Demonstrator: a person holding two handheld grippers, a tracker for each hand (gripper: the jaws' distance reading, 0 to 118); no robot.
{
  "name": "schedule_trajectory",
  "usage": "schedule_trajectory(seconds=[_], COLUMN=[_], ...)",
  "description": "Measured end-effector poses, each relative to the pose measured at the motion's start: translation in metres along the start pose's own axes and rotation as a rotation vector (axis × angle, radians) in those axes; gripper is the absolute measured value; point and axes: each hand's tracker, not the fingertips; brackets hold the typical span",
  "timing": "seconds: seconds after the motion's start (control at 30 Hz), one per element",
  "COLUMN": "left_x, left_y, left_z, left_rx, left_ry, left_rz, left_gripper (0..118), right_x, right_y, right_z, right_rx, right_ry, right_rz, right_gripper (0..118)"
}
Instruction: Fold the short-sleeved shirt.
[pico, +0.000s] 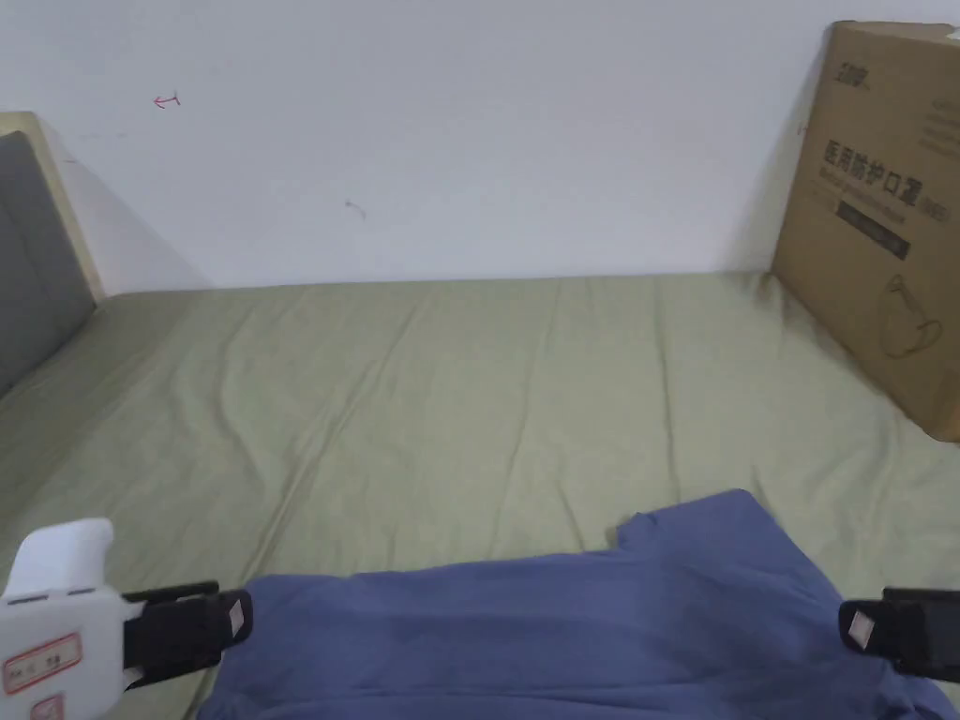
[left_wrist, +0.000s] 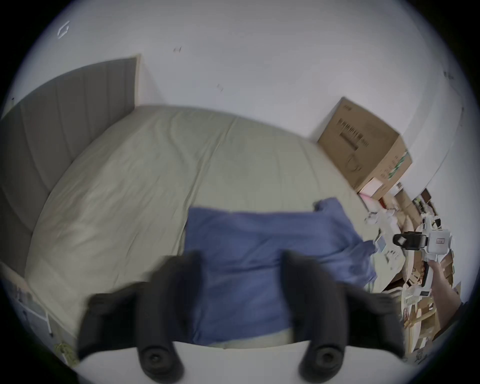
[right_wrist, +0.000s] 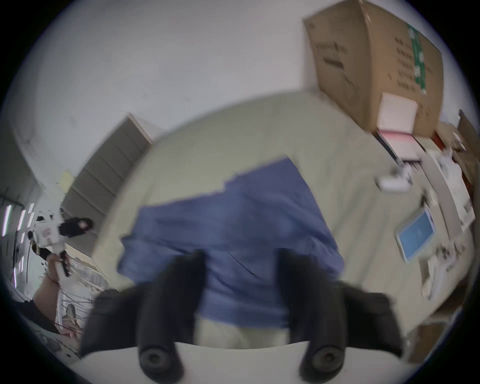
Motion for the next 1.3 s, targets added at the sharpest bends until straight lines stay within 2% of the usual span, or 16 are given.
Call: schedule_trajectory(seconds=[0.03,0.2,0.4,0.43,0.47,0.53,0.57,0.8,0.9,0.93,0.97,1.0,1.13,1.2,1.23,1.3], left_x=[0.003,-0.006,-0.068,-0.081,-0.091,-0.107,-0.11,-0.114,-0.101,-0.095,-0.087,-0.081,-0.064,-0.058,-0.054,-0.053], left_y=[0.005,0.036,0.059,0.061,0.059,0.051,0.042,0.01,0.008,0.008,0.009,0.01,0.014,0.021,0.026,0.032], left_z=[-0.003,-0.059,-0.175,-0.191,-0.203,-0.226,-0.231,-0.269,-0.257,-0.248,-0.237,-0.229,-0.21,-0.197,-0.19,-0.178], left_rx=[-0.011,-0.061,-0.261,-0.268,-0.292,-0.379,-0.413,-0.424,-0.348,-0.317,-0.28,-0.273,-0.295,-0.251,-0.237,-0.216], left_ry=[0.006,-0.006,0.179,0.207,0.22,0.195,0.173,0.202,0.225,0.228,0.24,0.211,0.114,0.093,0.079,0.058], left_rz=[0.007,-0.005,-0.024,-0.017,-0.004,0.034,0.036,-0.029,-0.143,-0.171,-0.208,-0.223,-0.178,-0.16,-0.135,-0.067], left_gripper=[0,0,0,4,25,96,112,111,90,69,29,1,1,1,1,1], right_x=[-0.008,-0.029,-0.011,-0.007,-0.004,0.004,0.008,0.016,0.018,0.022,0.028,0.032,0.059,0.072,0.078,0.087], right_y=[0.006,0.034,0.05,0.05,0.049,0.049,0.048,0.038,0.038,0.041,0.046,0.051,0.078,0.1,0.11,0.123], right_z=[-0.001,-0.025,-0.072,-0.077,-0.083,-0.095,-0.101,-0.126,-0.124,-0.126,-0.131,-0.136,-0.162,-0.181,-0.194,-0.22], right_rx=[0.048,0.161,0.092,0.086,0.081,0.054,0.039,-0.005,0.09,0.094,0.083,0.059,0.032,0.002,-0.039,-0.167], right_ry=[0.017,0.157,0.219,0.217,0.216,0.193,0.173,0.145,0.099,0.077,0.057,0.065,0.026,-0.041,-0.075,-0.203], right_rz=[0.006,-0.009,-0.08,-0.092,-0.102,-0.111,-0.11,-0.147,-0.203,-0.235,-0.274,-0.302,-0.289,-0.23,-0.21,-0.145], right_gripper=[3,0,0,0,0,0,0,0,0,0,0,0,8,90,114,116])
